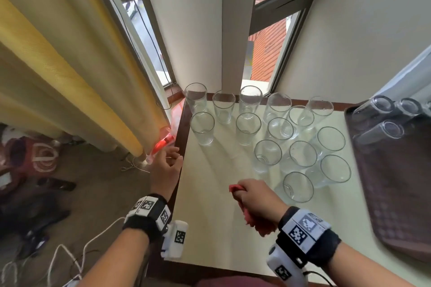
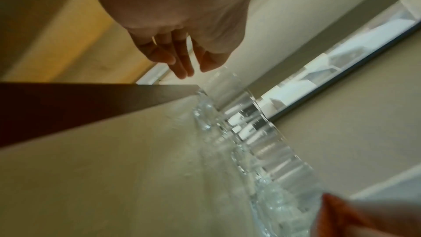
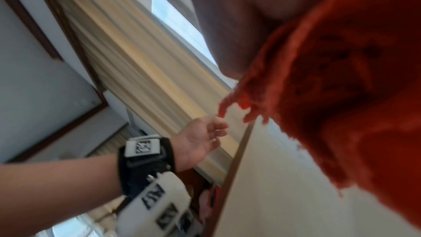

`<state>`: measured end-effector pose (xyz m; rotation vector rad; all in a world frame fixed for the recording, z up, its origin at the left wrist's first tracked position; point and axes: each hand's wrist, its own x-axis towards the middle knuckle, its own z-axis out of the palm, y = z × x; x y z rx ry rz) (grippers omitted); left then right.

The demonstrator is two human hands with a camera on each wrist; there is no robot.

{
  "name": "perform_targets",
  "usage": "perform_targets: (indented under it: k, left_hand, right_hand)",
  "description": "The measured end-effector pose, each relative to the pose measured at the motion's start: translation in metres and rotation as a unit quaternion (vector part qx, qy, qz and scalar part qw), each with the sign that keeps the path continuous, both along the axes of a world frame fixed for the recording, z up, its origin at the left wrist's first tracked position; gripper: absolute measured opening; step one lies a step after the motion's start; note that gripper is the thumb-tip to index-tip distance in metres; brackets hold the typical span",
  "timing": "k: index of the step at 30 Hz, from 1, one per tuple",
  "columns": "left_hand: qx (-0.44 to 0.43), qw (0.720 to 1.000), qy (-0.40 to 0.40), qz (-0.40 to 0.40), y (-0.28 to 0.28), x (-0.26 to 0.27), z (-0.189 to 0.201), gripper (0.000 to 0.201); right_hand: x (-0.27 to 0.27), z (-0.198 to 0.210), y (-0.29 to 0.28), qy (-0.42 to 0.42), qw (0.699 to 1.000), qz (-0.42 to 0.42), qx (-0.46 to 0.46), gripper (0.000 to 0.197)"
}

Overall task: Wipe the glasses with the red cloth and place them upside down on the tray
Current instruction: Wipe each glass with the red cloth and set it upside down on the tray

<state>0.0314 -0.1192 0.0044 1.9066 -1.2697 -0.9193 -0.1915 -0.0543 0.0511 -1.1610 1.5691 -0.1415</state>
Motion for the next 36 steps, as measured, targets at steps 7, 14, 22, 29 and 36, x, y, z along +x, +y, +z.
perform_targets:
  k: [7, 14, 22, 29, 36]
  left_hand:
    - [0.041, 0.997, 0.034, -0.062, -0.054, -0.042, 0.001, 0.096]
    - [0.049, 0.995, 0.079, -0.040, -0.057, -0.053, 0.001, 0.066]
    - [0.012, 0.995, 0.055, -0.086, -0.017, -0.033, -0.013, 0.060]
    - [-0.022, 0.992, 0.001, -0.123, 0.013, -0.026, -0.020, 0.071]
    - [-0.007, 0.991, 0.064, -0.115, 0.047, -0.024, -0.023, 0.059]
  right_hand:
    - [-0.027, 0.029, -0.009, -0.023, 0.992, -0.051, -0.113, 0.029]
    - [-0.044, 0.033, 0.008, -0.092, 0.962, -0.208, -0.149, 0.022]
    - [-0.038, 0.042, 0.036, -0.124, 0.938, -0.291, -0.140, 0.023]
    - [-0.023, 0.044, 0.064, -0.142, 0.925, -0.327, -0.134, 0.023]
    - [-0.024, 0.046, 0.086, -0.160, 0.903, -0.375, -0.135, 0.021]
